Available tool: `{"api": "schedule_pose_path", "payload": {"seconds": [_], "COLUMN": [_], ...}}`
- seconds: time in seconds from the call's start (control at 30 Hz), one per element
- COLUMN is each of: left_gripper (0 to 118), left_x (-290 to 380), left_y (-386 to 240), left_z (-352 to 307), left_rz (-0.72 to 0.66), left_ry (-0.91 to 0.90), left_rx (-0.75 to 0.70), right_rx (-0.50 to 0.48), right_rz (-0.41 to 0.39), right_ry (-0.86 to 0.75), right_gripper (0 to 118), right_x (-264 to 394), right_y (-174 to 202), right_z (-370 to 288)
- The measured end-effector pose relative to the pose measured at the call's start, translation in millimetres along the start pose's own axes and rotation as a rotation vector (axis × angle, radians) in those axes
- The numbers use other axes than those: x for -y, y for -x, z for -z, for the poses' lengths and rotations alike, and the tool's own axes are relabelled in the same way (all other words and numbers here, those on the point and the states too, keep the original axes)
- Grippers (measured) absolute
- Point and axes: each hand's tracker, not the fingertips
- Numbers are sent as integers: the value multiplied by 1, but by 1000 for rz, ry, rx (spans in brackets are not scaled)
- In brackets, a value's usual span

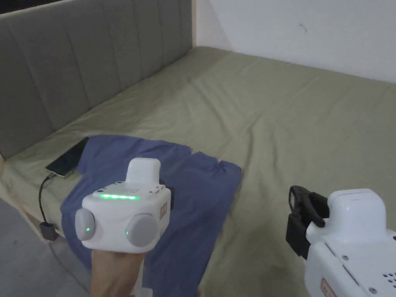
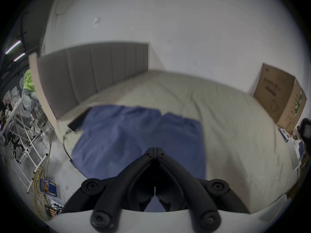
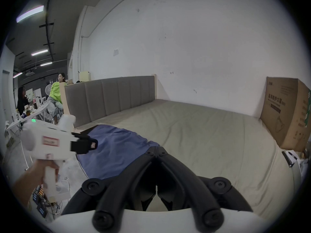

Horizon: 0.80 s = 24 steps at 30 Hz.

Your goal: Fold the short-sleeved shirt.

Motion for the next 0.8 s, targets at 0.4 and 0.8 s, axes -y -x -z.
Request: {"api": "schedule_pose_path", "payload": {"seconds": [0.4,0.8], "left_gripper": [99,88], "left_x": [-29,-32], "left_y": [3,4], "left_z": [107,148], "left_rz": [0,-19], "left_ry": [109,277], "left_rx": [-9,-73], "right_rx": [50,61], "right_rz": [79,125], "right_ry": [140,192], "right_gripper": [0,0], "right_x": [28,42], "right_y": [-34,-50], "right_z": [55,59]}}
